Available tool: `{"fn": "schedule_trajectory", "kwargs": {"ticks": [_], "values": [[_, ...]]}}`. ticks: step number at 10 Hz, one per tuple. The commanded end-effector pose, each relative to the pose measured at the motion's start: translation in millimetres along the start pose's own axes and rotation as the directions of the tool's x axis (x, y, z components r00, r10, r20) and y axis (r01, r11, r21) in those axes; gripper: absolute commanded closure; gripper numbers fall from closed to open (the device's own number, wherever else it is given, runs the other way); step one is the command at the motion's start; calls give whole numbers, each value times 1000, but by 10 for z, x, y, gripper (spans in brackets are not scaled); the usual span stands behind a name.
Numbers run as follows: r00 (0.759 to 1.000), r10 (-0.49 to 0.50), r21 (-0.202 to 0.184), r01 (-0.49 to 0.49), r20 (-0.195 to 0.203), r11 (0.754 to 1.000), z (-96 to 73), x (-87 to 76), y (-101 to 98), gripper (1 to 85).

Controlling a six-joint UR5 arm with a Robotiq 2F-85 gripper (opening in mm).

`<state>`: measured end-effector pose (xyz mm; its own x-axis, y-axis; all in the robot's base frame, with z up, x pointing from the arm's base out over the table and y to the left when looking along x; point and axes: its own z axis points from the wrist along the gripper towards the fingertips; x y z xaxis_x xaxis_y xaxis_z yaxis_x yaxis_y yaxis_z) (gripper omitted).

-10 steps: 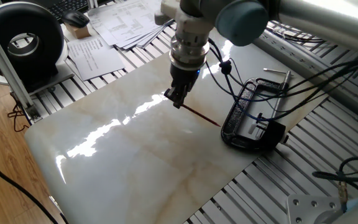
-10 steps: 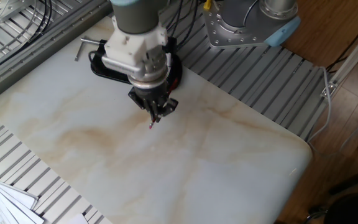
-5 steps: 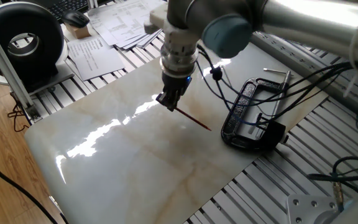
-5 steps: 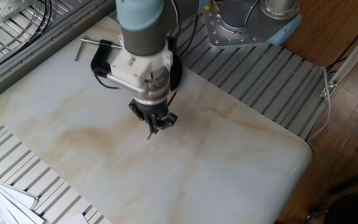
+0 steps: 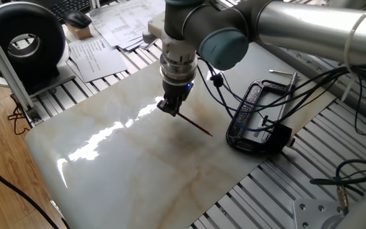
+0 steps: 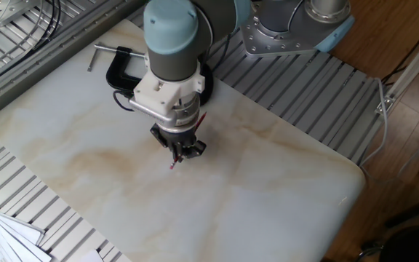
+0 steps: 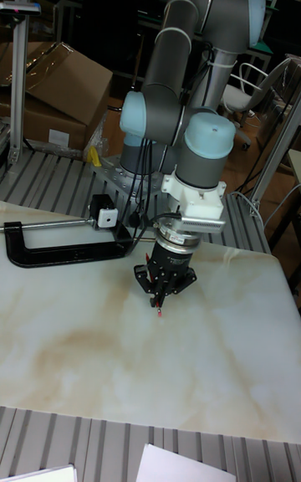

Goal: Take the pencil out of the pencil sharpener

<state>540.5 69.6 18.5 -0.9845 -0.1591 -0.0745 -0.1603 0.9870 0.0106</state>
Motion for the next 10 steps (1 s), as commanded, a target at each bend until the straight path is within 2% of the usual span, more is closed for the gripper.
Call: {"fn": "schedule_trajectory", "kwargs": {"ticks": [1, 2, 3, 8, 9, 10], "values": [[1000, 10, -10, -10, -8, 1000, 26, 11, 21, 607], [1000, 2, -18, -2, -8, 1000, 15, 13, 40, 477], [1000, -9, -17, 9, -7, 1000, 12, 11, 35, 460], [1000, -24, -24, 24, -5, 999, -85, 21, 27, 430], [999, -33, -29, 33, -12, 999, -190, 58, 24, 433], [999, -41, -34, 40, -20, 999, -362, 124, 27, 480]]}}
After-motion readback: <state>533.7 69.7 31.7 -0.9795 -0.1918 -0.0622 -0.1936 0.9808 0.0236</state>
